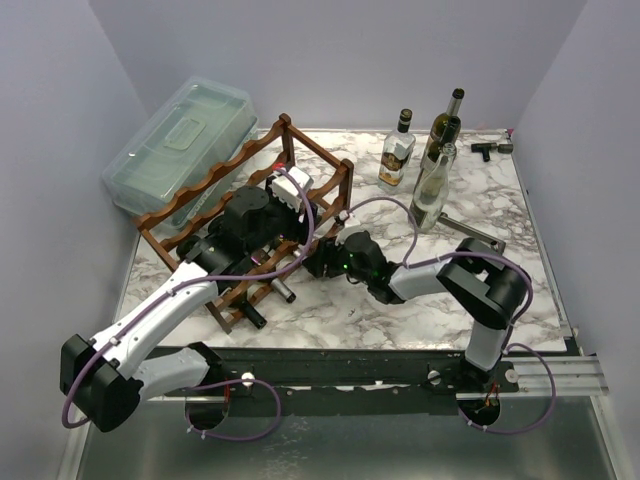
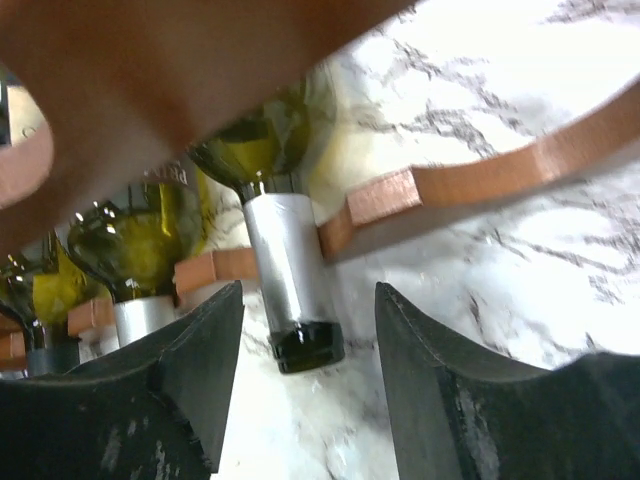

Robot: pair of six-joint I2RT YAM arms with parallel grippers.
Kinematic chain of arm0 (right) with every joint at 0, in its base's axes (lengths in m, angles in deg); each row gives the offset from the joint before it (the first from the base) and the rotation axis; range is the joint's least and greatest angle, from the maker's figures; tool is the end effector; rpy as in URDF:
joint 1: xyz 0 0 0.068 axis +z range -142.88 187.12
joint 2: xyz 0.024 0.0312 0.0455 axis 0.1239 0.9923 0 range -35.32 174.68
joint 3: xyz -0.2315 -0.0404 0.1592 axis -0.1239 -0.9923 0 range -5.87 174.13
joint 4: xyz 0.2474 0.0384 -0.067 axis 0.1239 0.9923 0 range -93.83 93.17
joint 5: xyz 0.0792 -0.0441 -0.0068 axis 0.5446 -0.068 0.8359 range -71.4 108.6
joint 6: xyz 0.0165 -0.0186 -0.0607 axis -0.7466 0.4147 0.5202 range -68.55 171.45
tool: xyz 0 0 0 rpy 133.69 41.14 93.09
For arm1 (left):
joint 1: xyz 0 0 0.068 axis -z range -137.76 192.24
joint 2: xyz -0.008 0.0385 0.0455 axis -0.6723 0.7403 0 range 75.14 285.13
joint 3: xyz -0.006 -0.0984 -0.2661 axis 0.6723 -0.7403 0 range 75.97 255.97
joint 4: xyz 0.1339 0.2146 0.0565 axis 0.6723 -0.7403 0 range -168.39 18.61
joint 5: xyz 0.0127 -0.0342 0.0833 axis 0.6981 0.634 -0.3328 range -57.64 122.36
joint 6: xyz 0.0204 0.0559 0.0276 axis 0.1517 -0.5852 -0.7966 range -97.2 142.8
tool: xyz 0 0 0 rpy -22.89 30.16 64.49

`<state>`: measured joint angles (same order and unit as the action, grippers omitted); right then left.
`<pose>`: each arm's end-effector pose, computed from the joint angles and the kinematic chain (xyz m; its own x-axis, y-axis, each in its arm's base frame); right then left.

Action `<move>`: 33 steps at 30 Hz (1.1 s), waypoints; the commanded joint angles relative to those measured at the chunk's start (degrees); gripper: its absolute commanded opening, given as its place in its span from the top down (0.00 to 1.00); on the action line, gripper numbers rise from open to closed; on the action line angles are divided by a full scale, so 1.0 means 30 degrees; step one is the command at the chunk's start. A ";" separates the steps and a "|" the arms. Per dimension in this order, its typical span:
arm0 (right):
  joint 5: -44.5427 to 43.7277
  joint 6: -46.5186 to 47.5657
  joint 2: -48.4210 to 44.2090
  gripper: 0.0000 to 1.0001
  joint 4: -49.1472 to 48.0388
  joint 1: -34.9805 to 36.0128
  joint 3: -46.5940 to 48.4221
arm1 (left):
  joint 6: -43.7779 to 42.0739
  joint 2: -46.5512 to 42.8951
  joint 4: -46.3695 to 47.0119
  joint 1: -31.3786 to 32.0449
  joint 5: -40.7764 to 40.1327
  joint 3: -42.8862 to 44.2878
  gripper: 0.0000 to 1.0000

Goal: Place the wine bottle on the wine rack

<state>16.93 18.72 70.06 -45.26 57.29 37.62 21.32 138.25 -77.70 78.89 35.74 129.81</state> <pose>0.2431 0.2892 0.1494 -0.5940 0.1316 -0.7937 -0.5099 0.7015 0.4979 0.2112 -0.1608 0.3455 -0.1989 0.1801 -0.9633 0.6468 0.7626 0.0091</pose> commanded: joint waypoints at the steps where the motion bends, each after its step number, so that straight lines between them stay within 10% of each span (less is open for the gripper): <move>1: -0.0302 -0.0081 -0.1588 0.41 -0.0177 -0.0025 -0.1140 | -0.0154 -0.0740 -0.0008 0.0192 -0.0278 -0.0107 0.27; 22: -0.9829 0.4917 -1.4933 0.34 0.8340 -0.0025 -0.3925 | 0.0089 -0.3610 0.1055 0.0221 -0.1936 -0.0747 0.01; 33: -1.3475 0.8009 -1.4052 0.28 1.1031 -0.1795 0.1093 | -0.0170 -0.4266 0.1575 0.0292 -0.2858 -0.1161 0.01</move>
<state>-16.62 38.98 24.49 -18.88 55.54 33.49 21.02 126.05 -74.53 79.46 29.13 126.88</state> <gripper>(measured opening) 0.718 0.986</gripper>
